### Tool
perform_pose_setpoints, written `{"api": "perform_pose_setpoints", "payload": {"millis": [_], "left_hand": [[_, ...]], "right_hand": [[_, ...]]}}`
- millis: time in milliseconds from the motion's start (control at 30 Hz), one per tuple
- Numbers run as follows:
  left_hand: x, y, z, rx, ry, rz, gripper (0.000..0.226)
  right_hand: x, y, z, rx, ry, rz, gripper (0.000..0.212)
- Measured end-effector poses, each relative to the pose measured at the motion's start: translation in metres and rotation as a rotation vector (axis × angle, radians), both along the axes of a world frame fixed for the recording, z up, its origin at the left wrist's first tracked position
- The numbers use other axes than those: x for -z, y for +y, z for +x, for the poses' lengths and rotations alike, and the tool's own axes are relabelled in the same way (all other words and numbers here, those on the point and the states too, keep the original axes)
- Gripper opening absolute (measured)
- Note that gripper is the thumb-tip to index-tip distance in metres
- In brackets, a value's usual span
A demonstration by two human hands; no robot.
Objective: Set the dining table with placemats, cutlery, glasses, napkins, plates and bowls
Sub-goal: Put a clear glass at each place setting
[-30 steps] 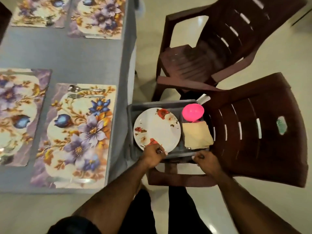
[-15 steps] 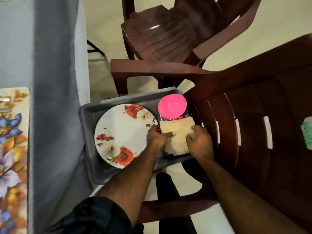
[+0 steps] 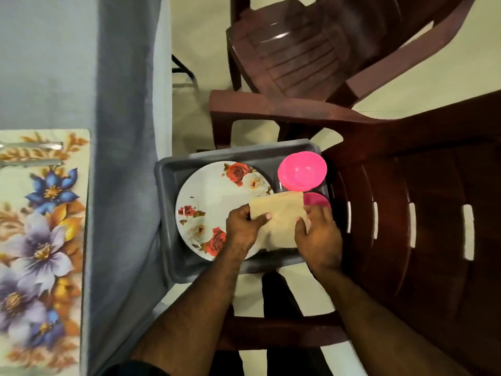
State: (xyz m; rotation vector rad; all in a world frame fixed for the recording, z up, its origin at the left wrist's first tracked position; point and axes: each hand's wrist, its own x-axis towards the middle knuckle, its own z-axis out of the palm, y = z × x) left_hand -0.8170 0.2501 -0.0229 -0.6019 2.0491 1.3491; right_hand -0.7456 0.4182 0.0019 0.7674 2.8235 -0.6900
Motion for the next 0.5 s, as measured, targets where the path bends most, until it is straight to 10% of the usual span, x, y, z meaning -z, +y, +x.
{"api": "perform_pose_setpoints", "payload": {"millis": [500], "left_hand": [[0.013,-0.136,-0.042,0.06,-0.011,-0.504,0.068]], "right_hand": [[0.054,-0.106,-0.031,-0.716,-0.484,0.103,0.068]]}}
